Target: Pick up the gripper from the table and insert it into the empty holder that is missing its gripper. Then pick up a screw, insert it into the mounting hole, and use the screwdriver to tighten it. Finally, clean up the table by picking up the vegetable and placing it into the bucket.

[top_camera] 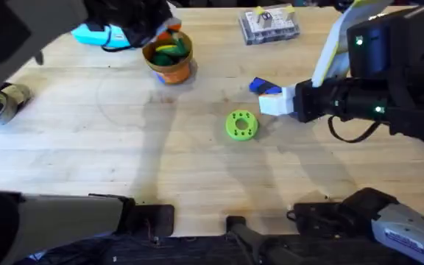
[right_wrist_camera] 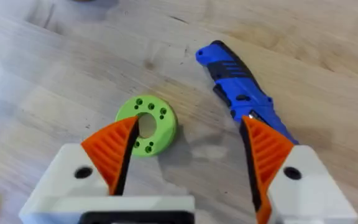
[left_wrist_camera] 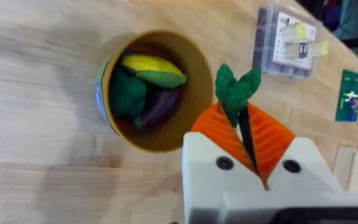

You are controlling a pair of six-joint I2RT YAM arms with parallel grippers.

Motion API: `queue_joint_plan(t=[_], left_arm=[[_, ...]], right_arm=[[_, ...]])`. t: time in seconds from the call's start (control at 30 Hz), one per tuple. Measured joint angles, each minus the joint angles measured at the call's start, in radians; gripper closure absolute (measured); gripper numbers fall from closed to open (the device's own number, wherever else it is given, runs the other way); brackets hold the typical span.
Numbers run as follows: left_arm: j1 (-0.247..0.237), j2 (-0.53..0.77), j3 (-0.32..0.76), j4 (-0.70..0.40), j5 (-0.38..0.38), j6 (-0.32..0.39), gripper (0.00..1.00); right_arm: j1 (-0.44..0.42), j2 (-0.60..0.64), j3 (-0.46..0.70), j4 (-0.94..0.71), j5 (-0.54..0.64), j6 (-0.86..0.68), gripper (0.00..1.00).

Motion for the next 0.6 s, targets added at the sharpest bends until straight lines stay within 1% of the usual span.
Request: queue_joint_plan(t=[0.1,0.17,0.37,0.6], left_arm=[[0.03,-0.033,0.012,-0.002,-0.006,0.0,0.969],[0.04,-0.036,0.016,-0.002,-0.023,0.0,0.969],[0.043,0.017,0.016,-0.005,-0.08,0.0,0.969],[0.043,0.111,0.016,-0.014,-0.09,0.0,0.982]], right_arm=[[0.0,0.0,0.0,0.0,0.0,0.0,0.043],[0.0,0.0,0.0,0.0,0.0,0.0,0.043],[0.0,0.0,0.0,-0.001,0.0,0.0,0.043],[0.0,0.0,0.0,-0.002,0.0,0.0,0.043]])
